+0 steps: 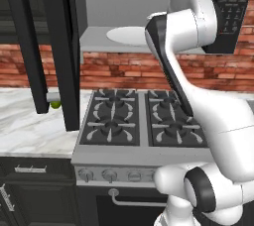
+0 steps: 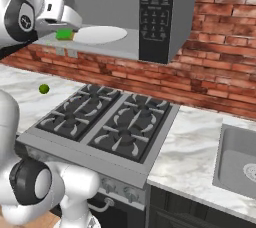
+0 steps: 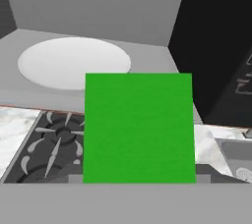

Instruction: Place the sponge inside the microwave to prepare for sanitizing.

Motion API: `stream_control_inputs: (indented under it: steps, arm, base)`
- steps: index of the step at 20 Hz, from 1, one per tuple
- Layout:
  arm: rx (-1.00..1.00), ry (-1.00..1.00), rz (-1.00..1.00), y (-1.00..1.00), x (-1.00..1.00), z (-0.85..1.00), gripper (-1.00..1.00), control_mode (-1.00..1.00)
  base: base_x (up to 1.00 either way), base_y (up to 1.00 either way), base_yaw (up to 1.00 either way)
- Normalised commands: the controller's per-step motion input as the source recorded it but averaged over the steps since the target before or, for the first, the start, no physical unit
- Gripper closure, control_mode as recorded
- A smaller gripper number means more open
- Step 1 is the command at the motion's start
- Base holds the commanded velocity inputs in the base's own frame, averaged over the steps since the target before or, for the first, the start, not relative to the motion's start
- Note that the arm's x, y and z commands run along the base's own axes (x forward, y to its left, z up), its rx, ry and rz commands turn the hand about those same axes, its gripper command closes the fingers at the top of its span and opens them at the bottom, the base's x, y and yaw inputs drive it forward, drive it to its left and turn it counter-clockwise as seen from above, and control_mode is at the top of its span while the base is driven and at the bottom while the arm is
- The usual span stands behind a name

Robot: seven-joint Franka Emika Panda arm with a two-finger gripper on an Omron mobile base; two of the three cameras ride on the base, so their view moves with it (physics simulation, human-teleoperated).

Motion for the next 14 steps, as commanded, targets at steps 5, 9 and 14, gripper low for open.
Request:
stream_control_inputs:
  steps: [5,9,14]
  arm:
    - [0.01,-0.01,0.06,0.00,0.68,-0.18,1.00,-1.00]
    - [0.02,0.00,0.05,0.00,0.74,-0.17,1.00,-1.00]
    - [0.00,0.00,0.03,0.00,0.72,-0.02,1.00,-1.00]
  base:
    - [0.00,0.00,0.00]
    - [0.00,0.00,0.00]
    - [0.00,0.00,0.00]
